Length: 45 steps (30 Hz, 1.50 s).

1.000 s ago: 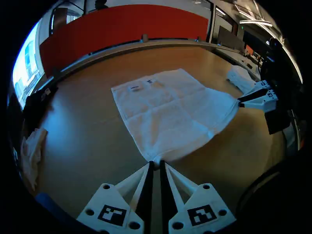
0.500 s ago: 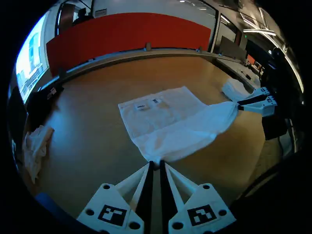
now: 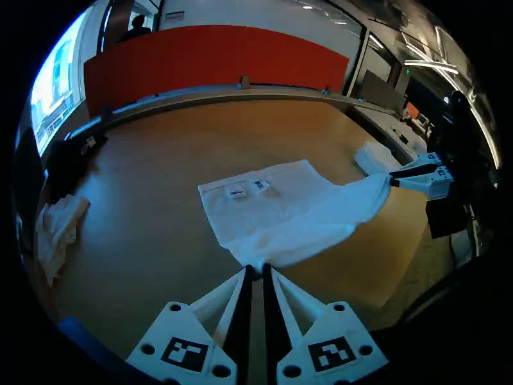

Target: Fold towel

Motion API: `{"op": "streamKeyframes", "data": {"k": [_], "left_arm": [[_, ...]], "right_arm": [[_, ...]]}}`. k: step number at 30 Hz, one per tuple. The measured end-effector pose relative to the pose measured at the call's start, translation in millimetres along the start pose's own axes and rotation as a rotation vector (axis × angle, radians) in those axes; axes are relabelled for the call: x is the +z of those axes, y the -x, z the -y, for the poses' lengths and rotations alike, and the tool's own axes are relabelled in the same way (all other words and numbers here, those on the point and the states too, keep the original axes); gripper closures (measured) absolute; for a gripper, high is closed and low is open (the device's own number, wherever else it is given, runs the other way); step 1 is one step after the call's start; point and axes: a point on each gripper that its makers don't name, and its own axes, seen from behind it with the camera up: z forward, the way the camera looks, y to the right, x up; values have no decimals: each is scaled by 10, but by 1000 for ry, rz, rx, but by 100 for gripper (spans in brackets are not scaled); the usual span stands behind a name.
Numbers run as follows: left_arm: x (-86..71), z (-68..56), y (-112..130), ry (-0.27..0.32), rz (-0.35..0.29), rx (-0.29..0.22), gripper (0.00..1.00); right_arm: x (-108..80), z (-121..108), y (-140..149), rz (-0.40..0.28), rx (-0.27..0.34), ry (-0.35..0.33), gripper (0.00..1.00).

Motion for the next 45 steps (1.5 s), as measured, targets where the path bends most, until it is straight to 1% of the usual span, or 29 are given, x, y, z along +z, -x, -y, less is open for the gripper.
{"op": "streamKeyframes", "data": {"k": [3, 8, 14, 21, 27, 34, 41, 45], "left_arm": [[-16, -12, 18, 2, 4, 2, 88], [5, -2, 13, 1, 4, 4, 88], [68, 22, -25, -1, 0, 0, 88], [155, 58, -98, 0, 4, 13, 88], [266, 162, -244, -9, -6, 15, 88], [450, 313, -415, -29, -24, 17, 88], [661, 435, -485, -33, -25, 7, 88], [776, 504, -522, -35, -28, 6, 88]], "right_arm": [[-24, 15, 7, 3, 3, -5, 87], [5, 16, 20, 9, 8, -7, 87], [57, 14, -30, 5, 4, -9, 87], [148, -37, -127, -4, 2, -6, 87], [285, -133, -208, -8, 0, 8, 87], [528, -309, -284, -3, 0, 36, 87], [773, -492, -284, 14, 6, 63, 87], [884, -556, -254, 26, 25, 71, 87]]}}
